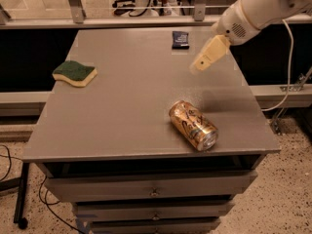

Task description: Pick sponge

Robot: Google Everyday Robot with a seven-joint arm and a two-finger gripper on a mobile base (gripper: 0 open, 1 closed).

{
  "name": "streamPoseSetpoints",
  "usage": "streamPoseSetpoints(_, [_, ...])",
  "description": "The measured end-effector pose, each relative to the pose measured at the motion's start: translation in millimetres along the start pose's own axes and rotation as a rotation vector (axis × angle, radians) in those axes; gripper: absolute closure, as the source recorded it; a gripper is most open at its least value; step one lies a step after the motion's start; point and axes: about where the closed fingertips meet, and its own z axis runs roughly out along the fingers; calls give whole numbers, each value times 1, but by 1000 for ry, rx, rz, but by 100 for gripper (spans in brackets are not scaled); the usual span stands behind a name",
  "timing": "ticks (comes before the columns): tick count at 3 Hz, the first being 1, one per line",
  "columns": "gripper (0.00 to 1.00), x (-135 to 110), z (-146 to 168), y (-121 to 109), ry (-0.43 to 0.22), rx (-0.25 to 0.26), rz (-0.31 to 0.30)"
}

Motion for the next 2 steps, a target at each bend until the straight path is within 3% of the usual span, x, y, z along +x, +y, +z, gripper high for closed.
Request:
streamPoseSetpoints(1, [0, -60, 42, 34, -179, -160, 33])
streamPoseSetpoints(2, [0, -107, 64, 90, -258, -276, 29])
